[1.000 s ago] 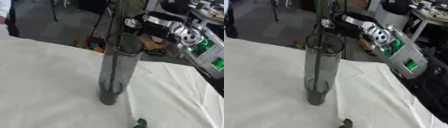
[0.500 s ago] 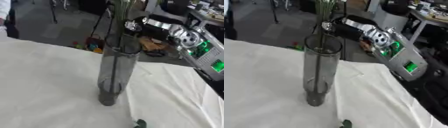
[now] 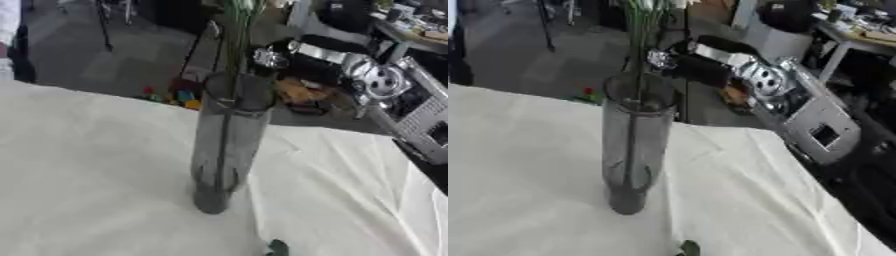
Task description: Arrange flowers into the vase.
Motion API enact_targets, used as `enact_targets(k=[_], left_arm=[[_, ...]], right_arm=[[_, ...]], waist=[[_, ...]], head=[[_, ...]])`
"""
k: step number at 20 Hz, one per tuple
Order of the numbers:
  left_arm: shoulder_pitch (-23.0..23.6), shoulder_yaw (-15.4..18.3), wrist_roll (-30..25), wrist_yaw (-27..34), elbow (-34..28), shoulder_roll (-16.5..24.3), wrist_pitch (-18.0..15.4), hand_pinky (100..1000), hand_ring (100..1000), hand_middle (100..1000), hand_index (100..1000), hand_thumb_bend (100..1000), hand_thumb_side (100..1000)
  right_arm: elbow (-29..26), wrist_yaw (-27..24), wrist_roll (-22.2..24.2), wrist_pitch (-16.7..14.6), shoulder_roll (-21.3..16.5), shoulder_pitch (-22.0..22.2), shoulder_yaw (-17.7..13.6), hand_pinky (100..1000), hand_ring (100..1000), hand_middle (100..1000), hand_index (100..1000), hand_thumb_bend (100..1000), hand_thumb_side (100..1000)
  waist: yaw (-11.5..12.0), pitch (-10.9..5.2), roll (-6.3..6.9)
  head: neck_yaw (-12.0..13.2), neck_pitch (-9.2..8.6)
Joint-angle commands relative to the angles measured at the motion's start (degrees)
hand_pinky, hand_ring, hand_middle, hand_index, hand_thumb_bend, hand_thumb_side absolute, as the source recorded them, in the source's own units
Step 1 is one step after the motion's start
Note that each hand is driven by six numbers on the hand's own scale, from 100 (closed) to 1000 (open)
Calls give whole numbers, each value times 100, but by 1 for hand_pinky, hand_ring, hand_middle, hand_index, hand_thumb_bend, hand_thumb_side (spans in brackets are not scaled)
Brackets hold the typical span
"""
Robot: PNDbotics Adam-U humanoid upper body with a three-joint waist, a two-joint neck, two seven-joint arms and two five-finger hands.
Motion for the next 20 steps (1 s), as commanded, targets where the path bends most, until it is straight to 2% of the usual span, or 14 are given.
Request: enact_targets(k=[1,14,20], left_arm=[[-31,37,-12,4,-73,81,10,798,880,865,948,100,1000],[-11,55,10,-6,-73,79,10,798,880,865,948,100,1000],[-10,67,30,-15,-73,81,4,797,880,865,948,100,1000]], right_arm=[[-66,10,20,-16,-238,-43,-129,844,826,726,822,151,1000],[-100,-67,-41,-39,-367,99,-214,843,823,724,822,150,1000],[-224,-174,-157,-39,-541,283,-362,840,818,718,820,145,1000]], waist=[[-23,-174,104],[-96,-209,196],[-129,-203,224]], head=[[-22,-34],[4,31],[68,56]])
